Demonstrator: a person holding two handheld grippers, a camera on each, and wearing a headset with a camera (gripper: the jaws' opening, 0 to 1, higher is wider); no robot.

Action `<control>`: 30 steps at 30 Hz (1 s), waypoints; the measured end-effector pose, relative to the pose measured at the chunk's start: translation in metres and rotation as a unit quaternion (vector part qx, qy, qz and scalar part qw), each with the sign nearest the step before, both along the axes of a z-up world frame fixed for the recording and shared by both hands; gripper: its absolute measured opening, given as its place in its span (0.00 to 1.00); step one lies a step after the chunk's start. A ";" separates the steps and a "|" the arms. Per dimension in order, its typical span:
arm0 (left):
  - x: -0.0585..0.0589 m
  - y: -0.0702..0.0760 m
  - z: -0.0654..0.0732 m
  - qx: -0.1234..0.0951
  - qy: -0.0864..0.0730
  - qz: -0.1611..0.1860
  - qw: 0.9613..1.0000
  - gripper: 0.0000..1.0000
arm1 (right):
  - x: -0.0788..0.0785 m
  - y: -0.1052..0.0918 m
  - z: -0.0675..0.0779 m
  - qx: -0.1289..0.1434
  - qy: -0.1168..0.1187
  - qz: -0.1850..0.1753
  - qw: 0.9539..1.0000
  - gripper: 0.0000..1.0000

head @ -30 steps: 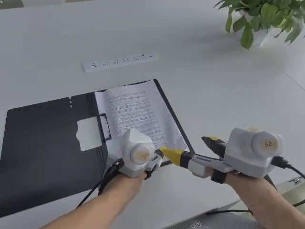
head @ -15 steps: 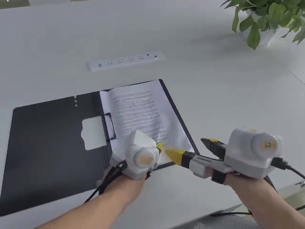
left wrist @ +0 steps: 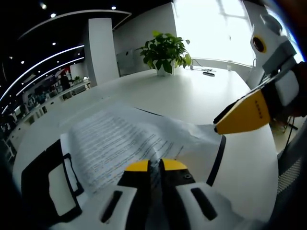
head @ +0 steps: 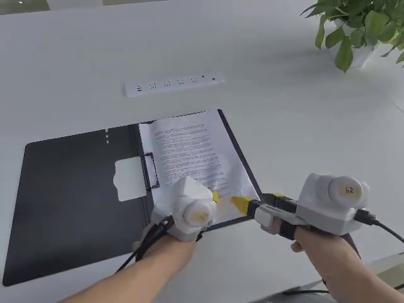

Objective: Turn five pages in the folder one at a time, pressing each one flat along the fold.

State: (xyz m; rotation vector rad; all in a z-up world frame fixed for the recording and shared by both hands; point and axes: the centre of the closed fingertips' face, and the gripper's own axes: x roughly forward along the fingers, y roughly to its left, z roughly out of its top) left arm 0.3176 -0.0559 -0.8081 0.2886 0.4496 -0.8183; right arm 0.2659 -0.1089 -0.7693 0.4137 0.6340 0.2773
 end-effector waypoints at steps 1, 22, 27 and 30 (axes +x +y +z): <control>0.000 0.000 0.000 -0.001 0.000 0.001 1.000 0.06 | 0.000 0.000 0.000 -0.001 0.001 -0.001 1.000 0.37; 0.001 0.000 0.000 -0.002 0.002 0.008 1.000 0.06 | 0.007 -0.007 -0.015 -0.011 0.026 -0.025 0.999 0.00; 0.001 0.001 0.000 -0.011 0.009 0.021 1.000 0.07 | 0.007 -0.004 -0.010 0.000 0.020 -0.032 0.999 0.00; 0.000 0.002 0.000 -0.014 0.016 0.025 0.999 0.07 | 0.006 0.001 -0.009 0.014 0.026 -0.029 0.999 0.00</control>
